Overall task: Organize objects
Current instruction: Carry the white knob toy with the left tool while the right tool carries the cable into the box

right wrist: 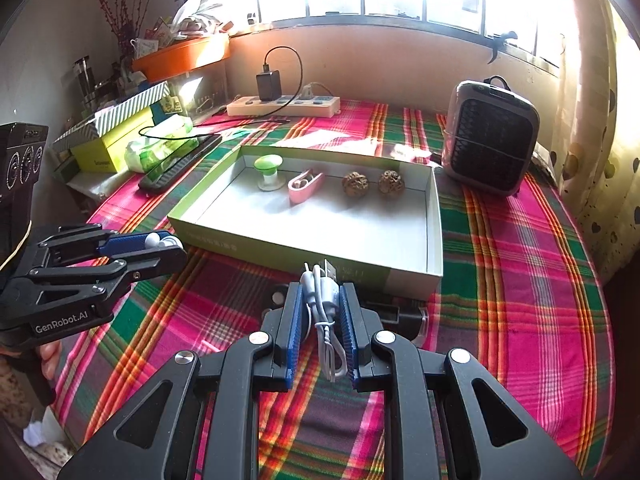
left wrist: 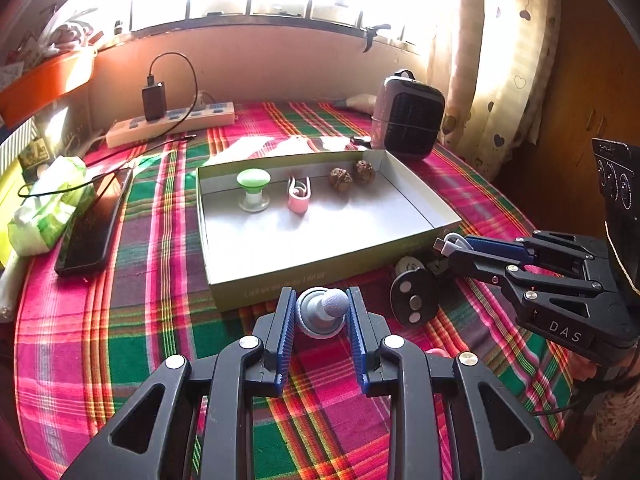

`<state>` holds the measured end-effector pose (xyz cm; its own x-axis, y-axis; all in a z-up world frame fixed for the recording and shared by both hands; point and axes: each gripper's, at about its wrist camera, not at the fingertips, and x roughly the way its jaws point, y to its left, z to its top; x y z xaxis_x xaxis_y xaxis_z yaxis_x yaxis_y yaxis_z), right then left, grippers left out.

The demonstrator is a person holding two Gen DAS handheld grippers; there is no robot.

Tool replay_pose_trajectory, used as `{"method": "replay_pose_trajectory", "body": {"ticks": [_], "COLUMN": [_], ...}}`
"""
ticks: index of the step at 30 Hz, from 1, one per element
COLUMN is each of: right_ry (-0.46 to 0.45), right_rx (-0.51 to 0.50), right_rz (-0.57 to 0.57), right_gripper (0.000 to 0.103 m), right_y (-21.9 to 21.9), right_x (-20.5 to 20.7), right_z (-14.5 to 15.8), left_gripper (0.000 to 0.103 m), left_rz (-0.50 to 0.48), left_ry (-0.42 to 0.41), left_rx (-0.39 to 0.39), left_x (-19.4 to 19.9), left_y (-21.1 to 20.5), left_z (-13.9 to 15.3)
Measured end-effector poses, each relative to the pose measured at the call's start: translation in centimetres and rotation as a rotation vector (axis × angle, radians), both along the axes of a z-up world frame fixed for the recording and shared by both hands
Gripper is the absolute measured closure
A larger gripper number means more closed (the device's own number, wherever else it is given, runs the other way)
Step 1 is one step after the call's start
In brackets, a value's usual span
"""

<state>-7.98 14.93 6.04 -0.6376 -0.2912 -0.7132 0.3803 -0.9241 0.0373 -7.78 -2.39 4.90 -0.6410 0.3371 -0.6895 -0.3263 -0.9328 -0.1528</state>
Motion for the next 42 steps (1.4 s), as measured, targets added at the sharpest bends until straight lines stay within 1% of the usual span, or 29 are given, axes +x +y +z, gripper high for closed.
{"method": "replay_pose_trajectory", "body": {"ticks": [5,11,14,17,19,21,26,35,40,42], "right_ry": [-0.014,-0.027,-0.048,-0.074,-0.091,-0.103,-0.143,-0.175,-0.197,-0.203], "right_rx": [-0.019,-0.015,-0.034,-0.047,-0.049,-0.039,-0.040,-0.014,-0.017,-0.019], "right_rz": [0.005,0.016,0.018,0.022,0.027,0.028,0.027,0.018,0.017,0.015], "right_gripper": [0.083,0.083,0.083,0.083,0.083,0.083,0.083,0.083,0.083,0.083], "right_y": [-0.8,-2.0,-2.3,-2.8,-3.2,-3.5,-4.2,-4.9,-5.1,-5.1], "right_x": [-1.7,-3.8,-5.1,-6.3,-7.0,-7.6,-8.9,-10.7,-11.2,-11.4], "right_z": [0.3,0.2,0.0,-0.3,-0.7,-1.1,-2.1,-3.1,-3.6,-3.7], "left_gripper": [0.080,0.080,0.080,0.080,0.080,0.080,0.080,0.080,0.080,0.080], "left_rz": [0.012,0.024,0.030,0.035,0.044,0.041,0.057,0.072,0.079,0.079], "left_ry": [-0.002,-0.015,-0.017,-0.036,-0.046,-0.038,-0.054,-0.096,-0.118,-0.114], "left_rx": [0.014,0.011,0.002,0.002,-0.011,-0.032,-0.044,-0.061,-0.078,-0.092], "left_x": [-1.7,-4.1,-5.2,-6.3,-7.0,-7.5,-9.1,-11.4,-12.2,-12.4], "left_y": [-0.2,-0.3,-0.4,-0.4,-0.4,-0.2,-0.4,-0.2,-0.2,-0.1], "left_z": [0.4,0.1,0.0,-0.4,-0.6,-0.8,-1.2,-2.2,-3.0,-3.1]}}
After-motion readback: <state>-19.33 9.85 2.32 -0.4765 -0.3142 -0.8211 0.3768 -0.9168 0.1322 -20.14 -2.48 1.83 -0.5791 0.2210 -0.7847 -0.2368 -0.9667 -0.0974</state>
